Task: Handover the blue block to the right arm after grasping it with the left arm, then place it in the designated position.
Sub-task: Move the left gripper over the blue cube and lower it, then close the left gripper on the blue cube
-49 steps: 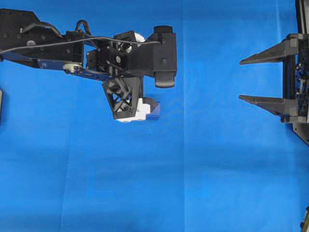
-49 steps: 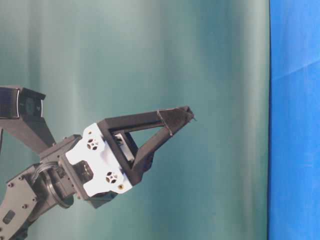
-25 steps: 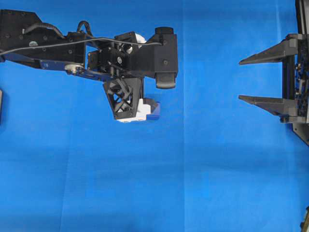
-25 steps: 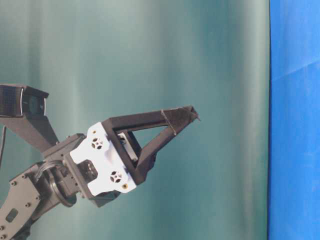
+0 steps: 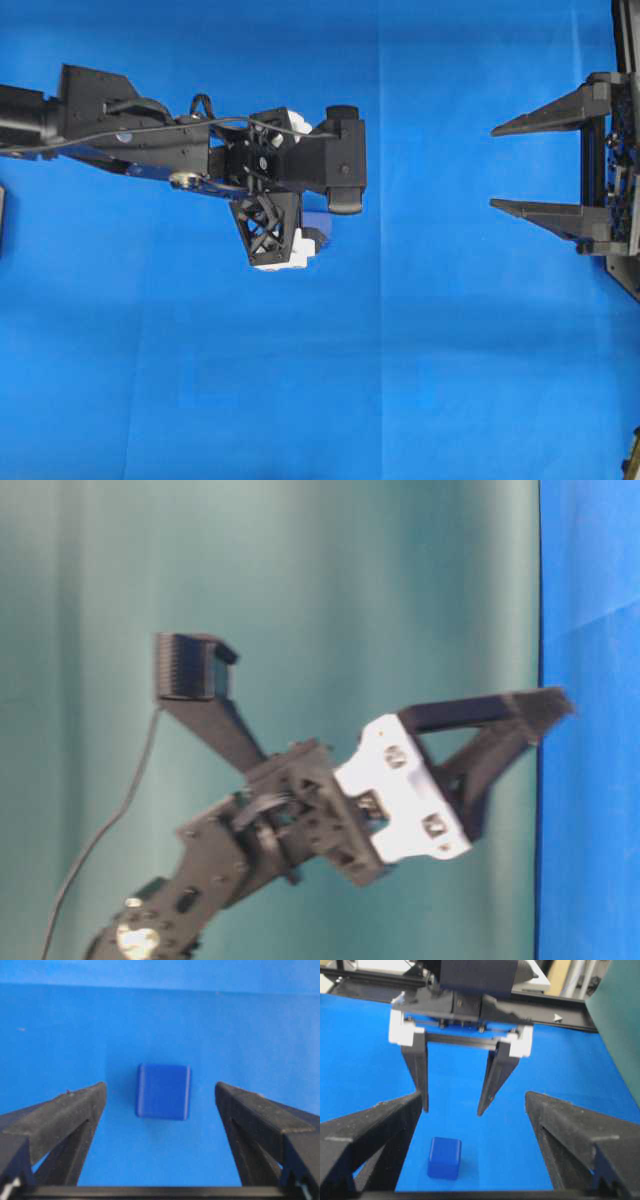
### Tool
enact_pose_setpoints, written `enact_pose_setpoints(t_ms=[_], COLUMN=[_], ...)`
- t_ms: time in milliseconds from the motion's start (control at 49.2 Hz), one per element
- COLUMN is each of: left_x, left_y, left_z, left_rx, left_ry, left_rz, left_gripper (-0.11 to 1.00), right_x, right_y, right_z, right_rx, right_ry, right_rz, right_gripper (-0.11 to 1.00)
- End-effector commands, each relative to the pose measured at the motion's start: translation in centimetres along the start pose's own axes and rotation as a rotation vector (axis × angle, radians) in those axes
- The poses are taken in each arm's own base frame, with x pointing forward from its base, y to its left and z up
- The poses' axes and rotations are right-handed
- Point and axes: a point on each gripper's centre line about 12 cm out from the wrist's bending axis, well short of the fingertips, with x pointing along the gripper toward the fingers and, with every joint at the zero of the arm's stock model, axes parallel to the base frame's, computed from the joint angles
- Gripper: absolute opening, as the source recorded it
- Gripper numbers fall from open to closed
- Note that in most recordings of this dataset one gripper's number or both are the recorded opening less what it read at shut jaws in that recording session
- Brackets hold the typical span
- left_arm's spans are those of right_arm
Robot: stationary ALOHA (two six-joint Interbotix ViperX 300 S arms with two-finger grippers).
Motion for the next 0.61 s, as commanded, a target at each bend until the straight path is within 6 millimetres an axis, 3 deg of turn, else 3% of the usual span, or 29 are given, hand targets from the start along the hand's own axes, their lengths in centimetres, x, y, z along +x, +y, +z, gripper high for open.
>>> enact_pose_setpoints(t_ms=[0, 589], left_x=[0.0, 7.4], left_y=[-0.1, -0.4], left_z=[0.4, -3.9], left_rx=[0.002, 0.001], left_ry=[-0.038, 0.043], left_rz=[-0.002, -0.006], left_gripper=[0.93, 0.93], right_x=[0.3, 0.7], right_y=[0.0, -0.1], right_z=[0.8, 0.1], right_rx=[0.0, 0.0], right_ry=[-0.02, 0.008], right_rz=[-0.001, -0.006], right_gripper=[0.97, 0.97])
